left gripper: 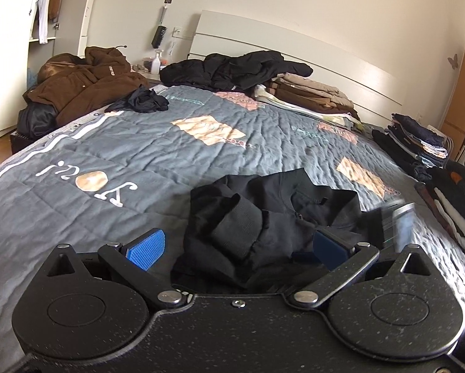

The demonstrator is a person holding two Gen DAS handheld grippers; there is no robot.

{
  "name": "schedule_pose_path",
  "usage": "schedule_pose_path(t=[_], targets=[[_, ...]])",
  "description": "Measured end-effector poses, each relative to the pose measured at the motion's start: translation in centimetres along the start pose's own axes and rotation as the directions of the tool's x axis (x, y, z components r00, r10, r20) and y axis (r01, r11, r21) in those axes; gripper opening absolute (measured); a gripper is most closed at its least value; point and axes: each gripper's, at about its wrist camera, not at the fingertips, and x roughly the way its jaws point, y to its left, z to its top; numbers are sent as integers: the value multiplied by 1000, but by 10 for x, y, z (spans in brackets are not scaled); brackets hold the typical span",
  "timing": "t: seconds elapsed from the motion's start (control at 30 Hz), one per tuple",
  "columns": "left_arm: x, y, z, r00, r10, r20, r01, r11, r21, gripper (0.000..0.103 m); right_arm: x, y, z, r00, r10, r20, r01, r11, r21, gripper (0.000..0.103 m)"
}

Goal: Fold clothes

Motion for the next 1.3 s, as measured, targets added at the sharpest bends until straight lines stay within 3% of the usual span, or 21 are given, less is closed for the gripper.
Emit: schedule_pose_path(t=[0.1,0.17,0.27,0.3,0.37,0.43,0.57,0.7,0.9,1.13,1.3], targets=[[-2,6,1,1000,3,7,-3,1000,-18,103,-30,-10,10,986,55,155,-71,992,101,99],[-3,7,2,1000,4,9,-4,1000,-29,103,-33,-12,21,975,40,218,-71,988,135,99],[-1,8,3,1000,-4,2,4,1000,-31,103,-16,-18,30,974,-83,211,41,980,196,99],[-1,6,2,1000,-6,0,6,1000,-24,103,-5,-20,30,977,-121,174,82,973,216,99],[0,2,1,1000,-9,-4,9,1000,-9,103,20,-18,25,985,-150,87,131,971,201,99],[1,1,1,1000,-9,-7,9,1000,0,103,30,-2,15,981,-182,74,172,978,116,100],[1,3,0,1000,-12,-9,12,1000,-6,103,-6,-2,12,980,-133,147,112,983,145,99],[-1,1,-1,1000,-18,-8,18,1000,-7,103,-73,-18,-2,933,-231,275,202,971,129,99],[4,-11,-9,999,-29,-22,30,999,39,103,-119,-74,-46,865,-457,208,442,889,117,99],[27,-28,-30,997,-39,-68,47,991,125,103,-140,-117,-94,868,-475,147,448,875,184,99],[26,-44,-37,997,-37,-70,49,983,177,103,-114,-132,-125,909,-416,25,408,900,155,100]])
